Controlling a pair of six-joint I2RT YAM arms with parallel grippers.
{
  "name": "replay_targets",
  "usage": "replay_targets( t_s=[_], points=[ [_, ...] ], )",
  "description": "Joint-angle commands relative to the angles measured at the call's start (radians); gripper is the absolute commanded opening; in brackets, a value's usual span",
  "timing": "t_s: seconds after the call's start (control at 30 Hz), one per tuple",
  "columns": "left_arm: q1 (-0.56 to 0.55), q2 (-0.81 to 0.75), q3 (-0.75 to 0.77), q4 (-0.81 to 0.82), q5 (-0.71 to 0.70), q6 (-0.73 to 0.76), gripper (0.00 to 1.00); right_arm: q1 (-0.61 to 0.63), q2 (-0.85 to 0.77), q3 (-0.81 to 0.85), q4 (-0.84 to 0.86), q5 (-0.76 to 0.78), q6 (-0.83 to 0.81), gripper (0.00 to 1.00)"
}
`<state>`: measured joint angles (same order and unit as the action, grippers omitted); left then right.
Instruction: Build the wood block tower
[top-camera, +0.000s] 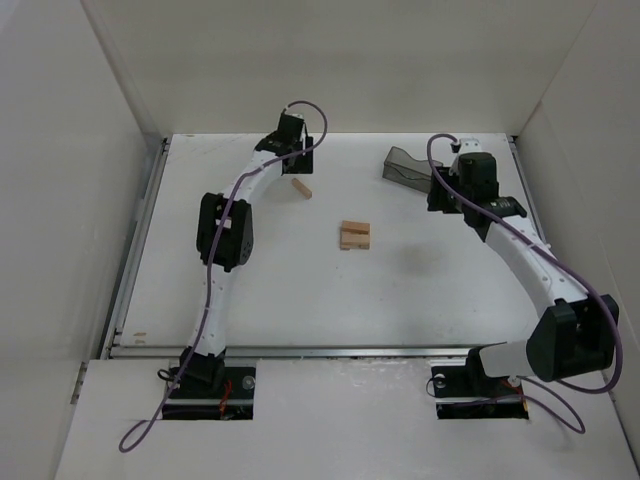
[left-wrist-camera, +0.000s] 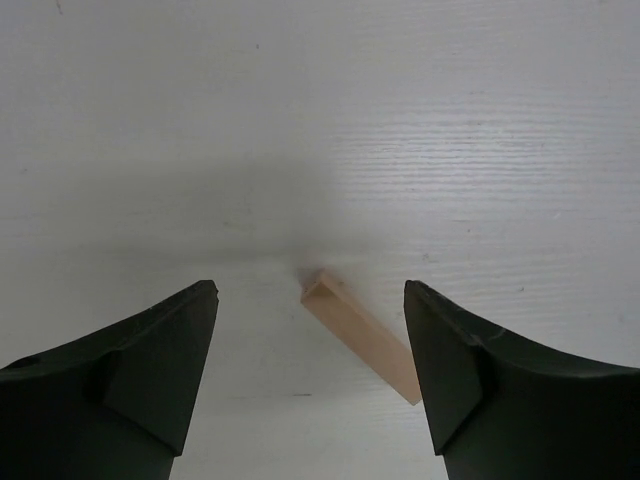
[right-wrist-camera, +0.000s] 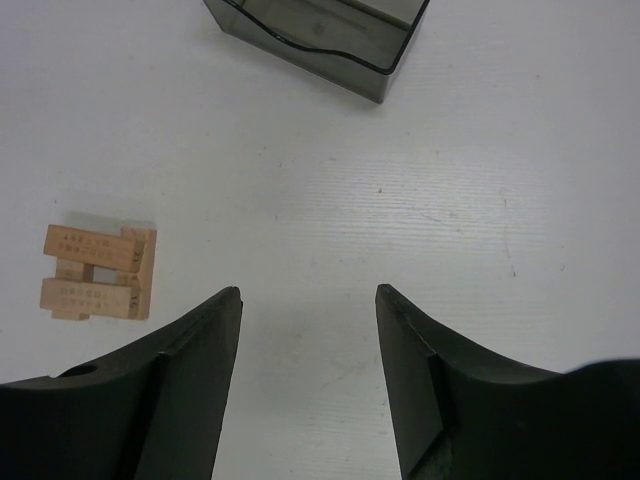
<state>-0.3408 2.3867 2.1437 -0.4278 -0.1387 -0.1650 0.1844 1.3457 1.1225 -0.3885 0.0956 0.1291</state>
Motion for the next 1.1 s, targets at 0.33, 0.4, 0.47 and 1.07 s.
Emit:
replay_targets(
  t_s=[0.33,0.4,0.47,1.07],
  points=[
    [-0.024,0.086,0.031,-0.011,-0.029,-0.062,0.64,-0.005,0.092,0.112,-0.001,0.033,0.014,0.62],
    [-0.024,0.086,0.031,-0.031,-0.019,-0.071,0.59,-0.005,0.092,0.121,-0.001,0.033,0.014,0.62],
    [-0.024,0.097,0.021,-0.031,0.002,-0.071,0.53,-0.005,0.101,0.122,-0.001,0.033,0.014,0.62],
    [-0.024,0.014,-0.001,-0.069,0.169,-0.059,0.0,-0.005,0.072,0.122,-0.001,-0.086,0.04,0.62]
  ],
)
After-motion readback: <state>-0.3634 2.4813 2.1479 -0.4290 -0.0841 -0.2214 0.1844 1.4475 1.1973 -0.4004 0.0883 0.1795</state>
